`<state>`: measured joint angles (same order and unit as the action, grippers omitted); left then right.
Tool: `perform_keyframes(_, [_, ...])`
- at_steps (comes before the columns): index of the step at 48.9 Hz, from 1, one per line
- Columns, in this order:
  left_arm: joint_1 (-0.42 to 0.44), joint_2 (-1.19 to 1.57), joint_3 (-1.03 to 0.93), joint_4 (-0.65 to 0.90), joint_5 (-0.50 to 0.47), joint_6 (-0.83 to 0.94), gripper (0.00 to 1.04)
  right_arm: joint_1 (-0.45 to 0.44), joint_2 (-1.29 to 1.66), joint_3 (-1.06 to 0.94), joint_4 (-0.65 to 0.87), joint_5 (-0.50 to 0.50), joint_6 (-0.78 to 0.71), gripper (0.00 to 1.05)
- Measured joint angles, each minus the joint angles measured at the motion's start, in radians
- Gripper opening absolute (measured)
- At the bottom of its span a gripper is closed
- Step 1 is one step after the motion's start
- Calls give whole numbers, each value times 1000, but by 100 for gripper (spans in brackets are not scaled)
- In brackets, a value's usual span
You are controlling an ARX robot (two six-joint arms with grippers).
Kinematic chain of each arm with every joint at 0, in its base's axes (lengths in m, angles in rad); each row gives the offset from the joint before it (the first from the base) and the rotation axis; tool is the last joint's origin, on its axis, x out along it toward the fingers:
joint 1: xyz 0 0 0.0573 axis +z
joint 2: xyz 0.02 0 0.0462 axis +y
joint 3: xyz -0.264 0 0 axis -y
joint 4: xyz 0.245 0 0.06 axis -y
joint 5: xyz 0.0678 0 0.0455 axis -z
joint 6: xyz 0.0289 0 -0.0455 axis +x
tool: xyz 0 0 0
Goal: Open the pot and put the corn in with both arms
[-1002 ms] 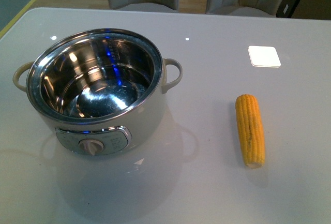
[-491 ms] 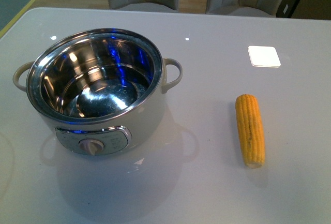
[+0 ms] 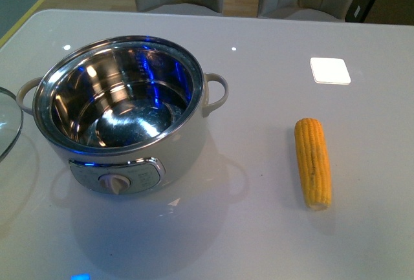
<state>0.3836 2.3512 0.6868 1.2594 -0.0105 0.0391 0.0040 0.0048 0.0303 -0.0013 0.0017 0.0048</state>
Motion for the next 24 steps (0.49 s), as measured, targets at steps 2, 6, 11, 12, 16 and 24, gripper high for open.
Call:
perform_keyframes(2, [-10,24,12,11,4,3,44,0,0,0,0,0,0,96])
perform_keyframes(6, [-24,58,30,24,8,10,44,0,0,0,0,0,0,96])
perform_keyframes(11, [-30,88,47,32,11,11,44,0,0,0,0,0,0,96])
perform_keyframes(12, [-31,95,53,34,10,12,44,0,0,0,0,0,0,96])
perform_keyframes(16, [-30,121,66,38,5,13,44,0,0,0,0,0,0,96])
perform_keyframes(24, [-30,177,82,60,5,18,44,0,0,0,0,0,0,96])
